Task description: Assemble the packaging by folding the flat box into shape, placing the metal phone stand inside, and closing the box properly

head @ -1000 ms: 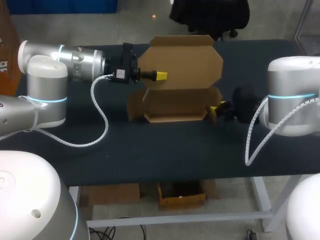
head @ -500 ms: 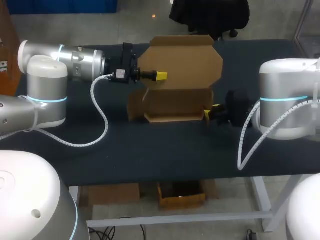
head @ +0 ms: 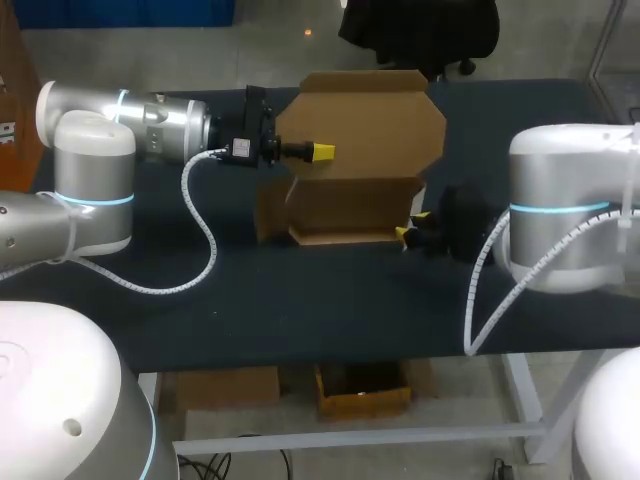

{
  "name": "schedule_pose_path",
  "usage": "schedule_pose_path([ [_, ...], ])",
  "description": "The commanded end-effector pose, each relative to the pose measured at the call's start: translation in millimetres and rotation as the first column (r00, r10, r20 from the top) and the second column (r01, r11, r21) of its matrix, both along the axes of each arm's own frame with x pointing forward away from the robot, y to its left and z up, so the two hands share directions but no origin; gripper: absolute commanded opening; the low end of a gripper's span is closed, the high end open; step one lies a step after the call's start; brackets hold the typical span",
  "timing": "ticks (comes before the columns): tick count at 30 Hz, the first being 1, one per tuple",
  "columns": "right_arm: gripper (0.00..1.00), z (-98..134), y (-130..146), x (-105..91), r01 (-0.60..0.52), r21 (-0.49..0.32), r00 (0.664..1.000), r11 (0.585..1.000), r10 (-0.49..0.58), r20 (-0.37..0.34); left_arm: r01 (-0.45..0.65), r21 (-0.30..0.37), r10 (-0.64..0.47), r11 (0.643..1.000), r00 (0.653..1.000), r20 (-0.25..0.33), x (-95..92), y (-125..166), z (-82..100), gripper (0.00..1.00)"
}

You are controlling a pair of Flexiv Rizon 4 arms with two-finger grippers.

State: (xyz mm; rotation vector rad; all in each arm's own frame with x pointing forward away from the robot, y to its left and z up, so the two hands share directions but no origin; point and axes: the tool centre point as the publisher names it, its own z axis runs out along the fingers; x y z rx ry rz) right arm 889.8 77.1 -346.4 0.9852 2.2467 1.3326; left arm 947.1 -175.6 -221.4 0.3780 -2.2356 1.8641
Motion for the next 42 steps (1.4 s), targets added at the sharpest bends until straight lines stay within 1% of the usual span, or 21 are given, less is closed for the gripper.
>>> schedule_pose_path([
  [1, 0.42, 5, 1, -19.3, 0.020, 0.001, 0.999, 1.000, -0.020, 0.039, 0.000, 0.000, 0.000, 1.000, 1.000, 0.000, 0.1, -1, -2.0, 0.00],
  [6, 0.43, 13, 2, -34.6, 0.021, 0.000, 0.998, 1.000, -0.021, 0.067, 0.000, 0.000, 0.000, 1.000, 1.000, 0.000, 0.1, -1, -2.0, 0.00],
  [11, 0.43, 16, -1, -44.2, 0.033, -0.002, 0.996, 0.999, -0.033, 0.082, 0.000, 0.000, 0.000, 1.000, 1.000, 0.000, 0.1, -1, -2.0, 0.00],
  [19, 0.44, 14, -7, -52.6, 0.041, 0.003, 0.996, 0.999, -0.041, 0.081, 0.000, 0.000, 0.000, 1.000, 1.000, 0.000, 0.1, -1, -2.0, 0.00],
  [26, 0.44, 15, -17, -59.9, 0.060, 0.011, 0.995, 0.998, -0.061, 0.085, 0.000, 0.000, 0.000, 1.000, 1.000, 0.000, 0.1, -1, -2.0, 0.00],
  [33, 0.44, 16, -26, -63.4, 0.088, 0.000, 0.994, 0.996, -0.088, 0.067, 0.000, 0.000, 0.000, 1.000, 1.000, 0.000, 0.1, -1, -2.0, 0.00],
  [39, 0.46, 19, -32, -65.6, 0.106, -0.001, 0.993, 0.994, -0.106, 0.056, 0.000, 0.000, 0.000, 1.000, 1.000, 0.000, 0.1, -1, -2.0, 0.00],
  [42, 0.49, 23, -36, -66.8, 0.111, 0.002, 0.992, 0.994, -0.111, 0.058, 0.000, 0.000, 0.000, 1.000, 1.000, 0.000, 0.1, -1, -2.0, 0.00],
])
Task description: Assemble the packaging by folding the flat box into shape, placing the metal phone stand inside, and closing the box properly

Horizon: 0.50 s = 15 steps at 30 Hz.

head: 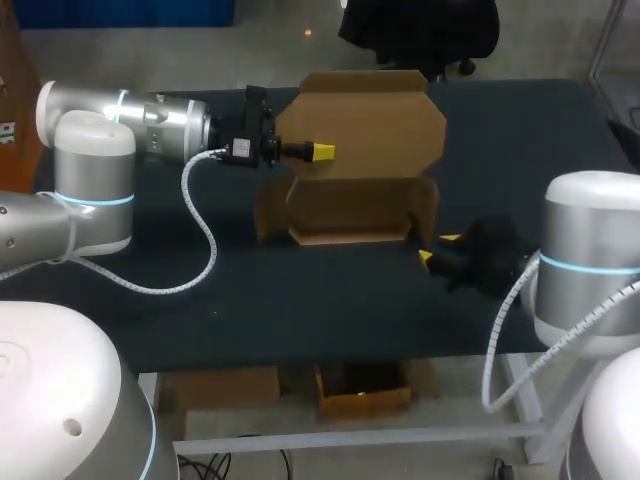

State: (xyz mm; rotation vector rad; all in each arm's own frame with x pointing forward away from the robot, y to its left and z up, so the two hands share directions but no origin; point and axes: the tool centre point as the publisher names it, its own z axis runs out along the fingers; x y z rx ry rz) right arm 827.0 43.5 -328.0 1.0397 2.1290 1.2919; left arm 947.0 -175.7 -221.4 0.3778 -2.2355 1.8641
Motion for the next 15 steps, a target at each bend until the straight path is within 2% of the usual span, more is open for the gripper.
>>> schedule_pose_path([
  [1, 0.49, 6, -5, -4.6, 0.005, 0.008, 1.000, 1.000, -0.005, 0.009, 0.000, 0.000, 0.000, 1.000, 1.000, 0.000, 0.2, -1, -2.0, 0.00],
  [15, 0.47, 16, -24, -4.0, 0.028, 0.013, 0.999, 1.000, -0.028, 0.026, 0.000, 0.000, 0.000, 1.000, 1.000, 0.000, 0.2, -1, -2.0, 0.00],
])
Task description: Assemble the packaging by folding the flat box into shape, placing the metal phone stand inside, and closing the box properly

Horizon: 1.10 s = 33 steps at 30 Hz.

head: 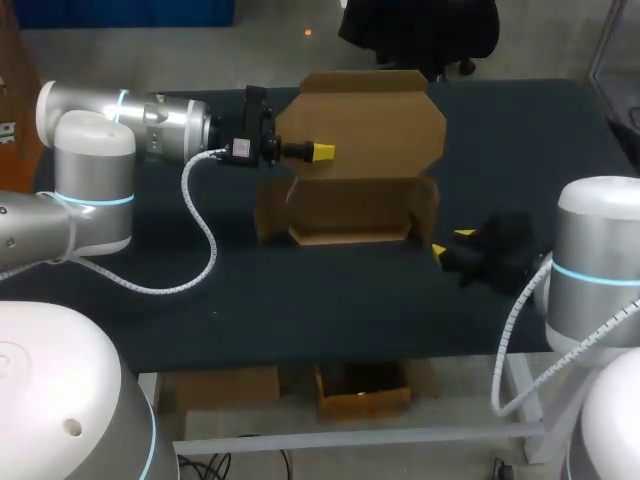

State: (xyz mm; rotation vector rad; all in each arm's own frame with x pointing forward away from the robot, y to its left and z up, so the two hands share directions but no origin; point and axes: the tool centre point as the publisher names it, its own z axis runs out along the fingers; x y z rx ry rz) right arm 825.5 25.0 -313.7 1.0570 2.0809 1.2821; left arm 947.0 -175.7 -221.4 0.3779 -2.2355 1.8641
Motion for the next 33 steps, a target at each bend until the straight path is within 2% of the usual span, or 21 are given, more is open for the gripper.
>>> schedule_pose_path([
  [1, 0.47, 2, -5, -2.4, -0.011, 0.010, 1.000, 1.000, 0.011, 0.003, 0.000, 0.000, 0.000, 1.000, 1.000, 0.000, 0.2, -1, -2.0, 0.00],
  [12, 0.47, 15, -11, -2.7, -0.011, -0.023, 0.999, 1.000, 0.010, -0.034, 0.000, 0.000, 0.000, 1.000, 1.000, 0.000, 0.2, -1, -2.0, 0.00],
  [27, 0.45, 26, -49, -2.9, -0.029, 0.020, 0.999, 0.999, 0.030, -0.043, 0.000, 0.000, 0.000, 1.000, 1.000, 0.000, 0.2, -1, -2.0, 0.00],
  [33, 0.45, 28, -48, -2.2, -0.059, 0.003, 0.997, 0.998, 0.059, -0.049, 0.000, 0.000, 0.000, 1.000, 1.000, 0.000, 0.2, -1, -2.0, 0.00],
])
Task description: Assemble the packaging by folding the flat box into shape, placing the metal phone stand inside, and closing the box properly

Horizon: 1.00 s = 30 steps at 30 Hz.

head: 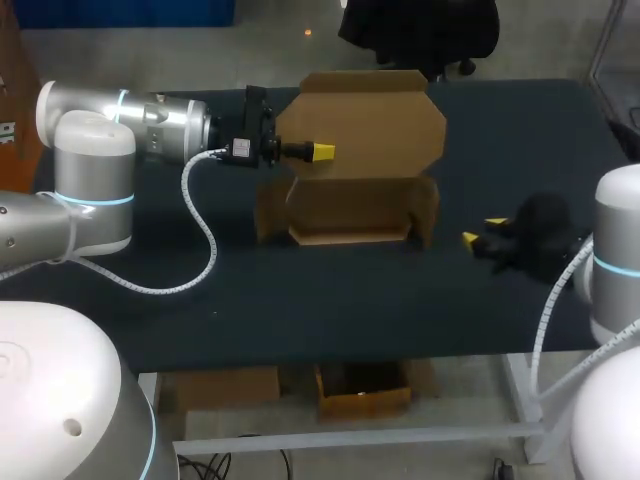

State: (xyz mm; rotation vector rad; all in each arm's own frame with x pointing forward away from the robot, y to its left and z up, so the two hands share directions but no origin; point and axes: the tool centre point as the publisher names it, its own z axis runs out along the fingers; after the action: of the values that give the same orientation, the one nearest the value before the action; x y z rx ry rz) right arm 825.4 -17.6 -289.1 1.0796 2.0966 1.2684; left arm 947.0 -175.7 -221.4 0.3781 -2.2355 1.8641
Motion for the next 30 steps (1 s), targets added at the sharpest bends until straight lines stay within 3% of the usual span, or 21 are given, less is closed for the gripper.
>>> schedule_pose_path([
  [1, 0.45, 4, -4, -1.8, -0.066, 0.002, 0.997, 0.998, 0.066, -0.027, 0.000, 0.000, 0.000, 1.000, 1.000, 0.000, 0.2, -1, -2.0, 0.00],
  [10, 0.45, 3, -9, 3.6, -0.129, -0.012, 0.991, 0.992, 0.129, -0.032, 0.000, 0.000, 0.000, 1.000, 1.000, 0.000, 0.2, -1, -2.0, 0.00],
  [30, 0.44, -28, -16, 33.8, -0.283, 0.000, 0.957, 0.959, 0.283, -0.059, 0.000, 0.000, 0.000, 1.000, 1.000, 0.000, 0.2, -1, -2.0, 0.00],
])
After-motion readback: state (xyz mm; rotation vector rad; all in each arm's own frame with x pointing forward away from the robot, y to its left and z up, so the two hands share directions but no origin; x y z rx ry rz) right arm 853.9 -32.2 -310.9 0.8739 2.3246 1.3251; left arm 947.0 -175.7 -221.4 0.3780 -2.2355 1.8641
